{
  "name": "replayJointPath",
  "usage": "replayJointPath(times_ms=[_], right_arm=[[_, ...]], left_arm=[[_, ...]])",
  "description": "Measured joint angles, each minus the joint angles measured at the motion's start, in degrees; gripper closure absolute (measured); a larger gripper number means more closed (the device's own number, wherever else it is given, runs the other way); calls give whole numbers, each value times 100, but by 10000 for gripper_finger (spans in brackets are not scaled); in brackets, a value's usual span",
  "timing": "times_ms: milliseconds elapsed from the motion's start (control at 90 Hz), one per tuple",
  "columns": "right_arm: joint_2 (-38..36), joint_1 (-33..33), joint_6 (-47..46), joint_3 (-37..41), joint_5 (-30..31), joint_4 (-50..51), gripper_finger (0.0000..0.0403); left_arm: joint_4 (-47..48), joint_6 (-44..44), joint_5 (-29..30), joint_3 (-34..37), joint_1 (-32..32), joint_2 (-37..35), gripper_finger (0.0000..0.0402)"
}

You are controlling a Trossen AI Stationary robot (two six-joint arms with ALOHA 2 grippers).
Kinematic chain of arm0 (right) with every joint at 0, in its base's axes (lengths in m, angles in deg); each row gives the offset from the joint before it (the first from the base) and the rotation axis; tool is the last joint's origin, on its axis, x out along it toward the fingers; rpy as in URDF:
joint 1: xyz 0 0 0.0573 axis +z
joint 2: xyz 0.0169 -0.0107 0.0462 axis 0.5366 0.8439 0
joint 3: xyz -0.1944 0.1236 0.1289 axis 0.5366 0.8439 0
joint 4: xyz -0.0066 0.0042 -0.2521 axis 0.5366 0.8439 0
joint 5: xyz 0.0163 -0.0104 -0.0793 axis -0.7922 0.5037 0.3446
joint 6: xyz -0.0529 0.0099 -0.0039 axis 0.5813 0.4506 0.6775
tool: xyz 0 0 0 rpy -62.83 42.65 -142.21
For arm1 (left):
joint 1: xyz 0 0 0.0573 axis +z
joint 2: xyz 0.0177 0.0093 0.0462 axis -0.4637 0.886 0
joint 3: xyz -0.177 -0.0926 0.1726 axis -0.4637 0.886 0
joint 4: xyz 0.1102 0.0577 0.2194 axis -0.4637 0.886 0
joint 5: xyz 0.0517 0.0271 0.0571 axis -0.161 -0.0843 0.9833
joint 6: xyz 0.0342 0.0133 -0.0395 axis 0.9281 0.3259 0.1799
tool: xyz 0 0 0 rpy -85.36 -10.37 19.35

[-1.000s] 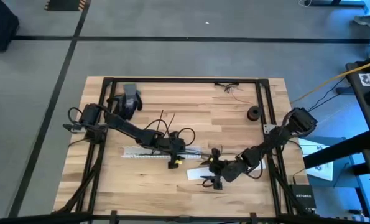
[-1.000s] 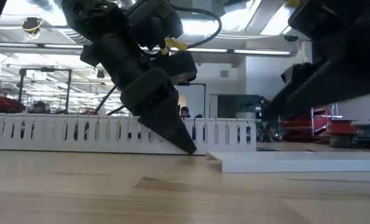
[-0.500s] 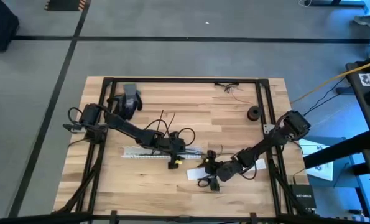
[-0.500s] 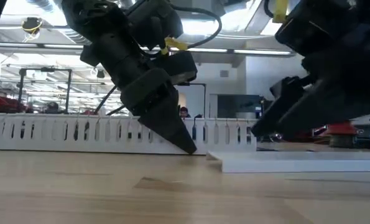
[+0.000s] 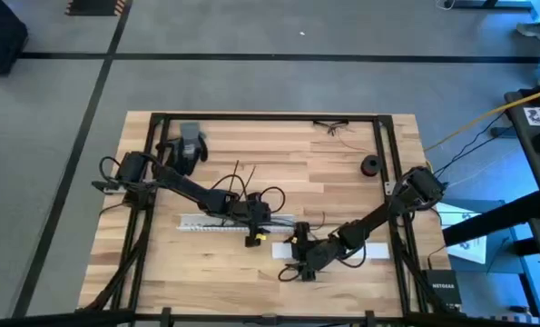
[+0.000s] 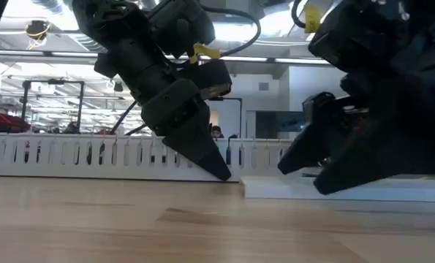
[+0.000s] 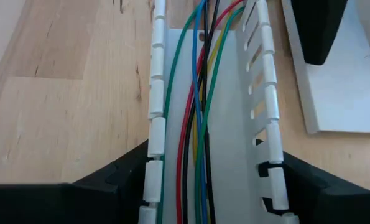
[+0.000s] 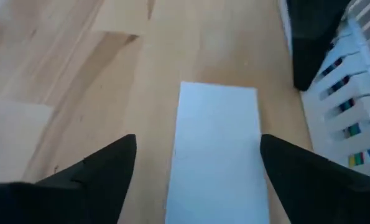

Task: Ziptie cables
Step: Close the white cable duct

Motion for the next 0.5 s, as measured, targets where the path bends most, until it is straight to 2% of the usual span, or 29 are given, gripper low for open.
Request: replayJointPath(times_ms=[144,500], right_arm=[[0,4,-133,-88,313,372,65],[388,4,-671,-105,101,98,76]], left_arm=[[2,10,0,0,0,0,167],[1,11,3,0,0,0,167]])
